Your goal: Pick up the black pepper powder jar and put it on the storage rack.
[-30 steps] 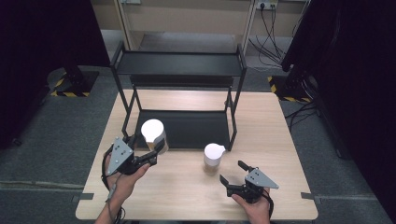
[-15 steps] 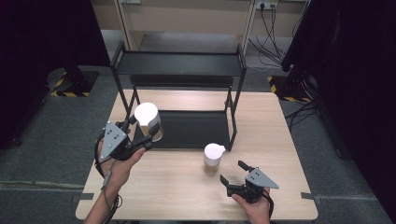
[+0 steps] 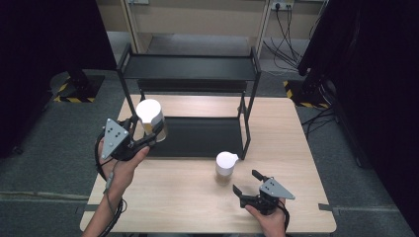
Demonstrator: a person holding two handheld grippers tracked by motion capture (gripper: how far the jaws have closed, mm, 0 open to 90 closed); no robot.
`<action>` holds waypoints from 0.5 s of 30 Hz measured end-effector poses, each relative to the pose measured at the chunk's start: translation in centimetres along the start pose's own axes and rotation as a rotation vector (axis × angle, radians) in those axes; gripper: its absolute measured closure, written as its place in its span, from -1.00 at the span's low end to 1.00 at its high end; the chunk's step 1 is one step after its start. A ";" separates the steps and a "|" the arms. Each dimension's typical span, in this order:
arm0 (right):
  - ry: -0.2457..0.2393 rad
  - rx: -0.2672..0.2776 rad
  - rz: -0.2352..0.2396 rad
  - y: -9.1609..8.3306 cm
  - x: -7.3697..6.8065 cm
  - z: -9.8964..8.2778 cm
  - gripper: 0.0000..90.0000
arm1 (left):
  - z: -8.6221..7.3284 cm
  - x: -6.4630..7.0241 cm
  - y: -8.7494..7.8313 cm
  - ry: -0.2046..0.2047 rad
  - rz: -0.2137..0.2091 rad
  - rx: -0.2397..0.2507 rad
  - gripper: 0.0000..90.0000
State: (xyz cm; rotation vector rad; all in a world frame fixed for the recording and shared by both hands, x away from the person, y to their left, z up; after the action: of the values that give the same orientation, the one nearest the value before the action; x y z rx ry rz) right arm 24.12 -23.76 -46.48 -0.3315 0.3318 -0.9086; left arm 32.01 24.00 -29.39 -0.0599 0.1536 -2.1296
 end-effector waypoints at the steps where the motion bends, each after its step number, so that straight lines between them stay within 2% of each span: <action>1: 0.000 0.000 -0.001 0.0 0.0 0.0 -0.84 | 0.1 0.0 0.0 0.002 0.002 0.001 -0.32; 15: 0.002 0.000 -0.001 0.0 0.0 0.0 -0.84 | 2.4 -0.5 1.0 0.008 0.030 0.047 -0.32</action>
State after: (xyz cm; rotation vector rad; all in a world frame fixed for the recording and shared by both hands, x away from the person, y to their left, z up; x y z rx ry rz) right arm 24.14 -23.76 -46.48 -0.3311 0.3335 -0.9100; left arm 33.34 23.65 -27.09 -0.0211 0.1084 -2.1026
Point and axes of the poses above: each handheld gripper's, and its own axes: y roughly forward along the jaws, z roughly out of its top, x roughly to its right, the point moved 7 cm from there along y, roughly forward along the jaws, and after that the axes turned 7 degrees about -x, right-handed, at the moved point
